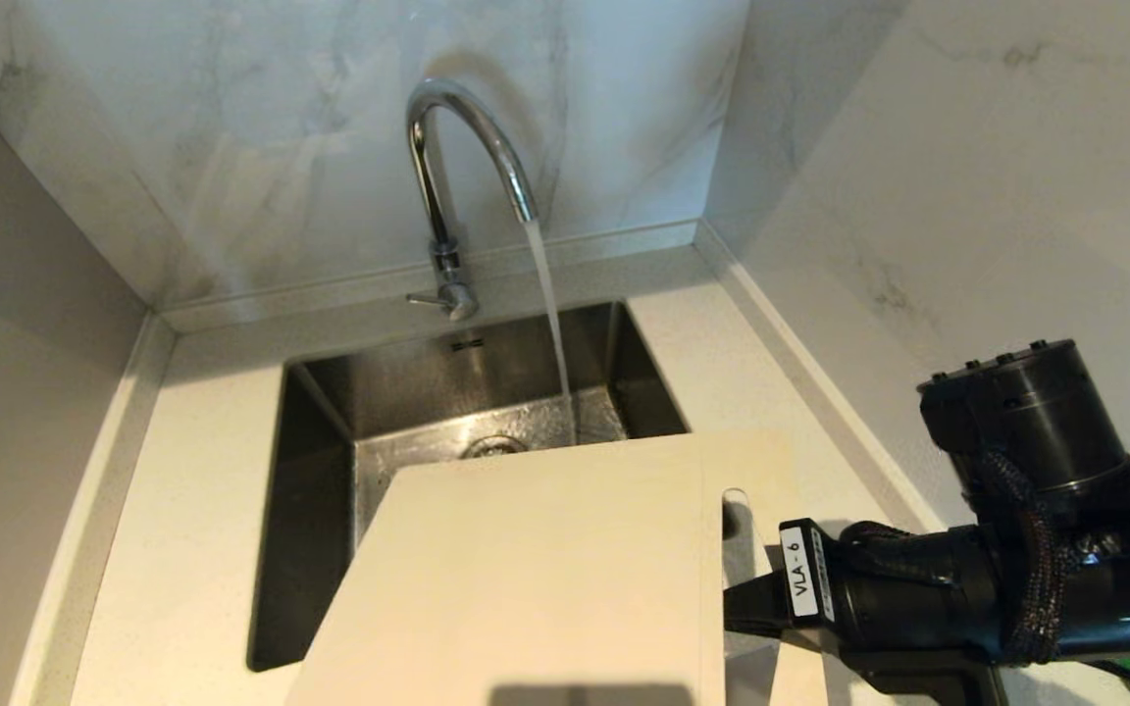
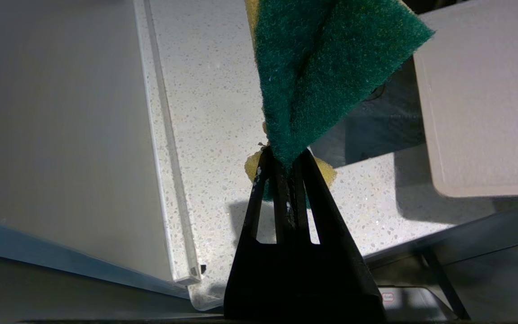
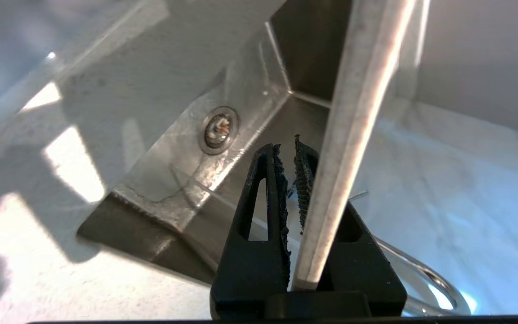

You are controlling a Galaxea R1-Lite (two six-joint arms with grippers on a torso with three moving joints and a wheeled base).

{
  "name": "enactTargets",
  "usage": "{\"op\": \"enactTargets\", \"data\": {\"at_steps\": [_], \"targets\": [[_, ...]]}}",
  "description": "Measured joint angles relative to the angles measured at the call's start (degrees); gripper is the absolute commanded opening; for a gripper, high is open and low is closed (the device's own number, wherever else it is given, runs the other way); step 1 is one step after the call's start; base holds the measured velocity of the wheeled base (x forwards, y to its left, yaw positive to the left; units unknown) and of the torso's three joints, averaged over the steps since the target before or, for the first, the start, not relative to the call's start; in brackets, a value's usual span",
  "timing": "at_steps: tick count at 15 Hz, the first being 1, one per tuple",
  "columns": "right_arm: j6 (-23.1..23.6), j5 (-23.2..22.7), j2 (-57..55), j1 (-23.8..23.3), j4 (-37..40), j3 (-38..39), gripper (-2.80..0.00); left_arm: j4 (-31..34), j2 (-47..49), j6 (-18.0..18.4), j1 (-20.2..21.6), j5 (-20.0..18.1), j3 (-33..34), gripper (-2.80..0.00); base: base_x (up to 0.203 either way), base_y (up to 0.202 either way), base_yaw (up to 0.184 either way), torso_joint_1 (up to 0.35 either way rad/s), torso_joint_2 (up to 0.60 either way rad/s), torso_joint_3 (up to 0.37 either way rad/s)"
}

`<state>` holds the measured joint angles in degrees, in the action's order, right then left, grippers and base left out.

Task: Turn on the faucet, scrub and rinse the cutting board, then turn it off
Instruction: Pick up the cutting board, then scrub the cutting board underwater

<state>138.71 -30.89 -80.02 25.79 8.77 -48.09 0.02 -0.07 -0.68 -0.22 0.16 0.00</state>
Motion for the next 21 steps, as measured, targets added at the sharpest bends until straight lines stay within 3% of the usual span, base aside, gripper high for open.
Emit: {"op": "enactTargets", "data": {"at_steps": [7, 21], "targets": [[6.3, 1.9, -3.0, -3.8, 7.1, -8.6, -2.8, 0.0, 0.0, 0.0, 0.0, 0.0, 0.0, -2.8, 0.0, 0.0, 0.0, 0.0, 0.0, 0.0], [9.6, 3.4, -18.0, -7.5, 7.7, -30.5, -2.8, 0.0, 0.0, 0.0, 0.0, 0.0, 0.0, -2.8, 0.0, 0.0, 0.0, 0.0, 0.0, 0.0]]}}
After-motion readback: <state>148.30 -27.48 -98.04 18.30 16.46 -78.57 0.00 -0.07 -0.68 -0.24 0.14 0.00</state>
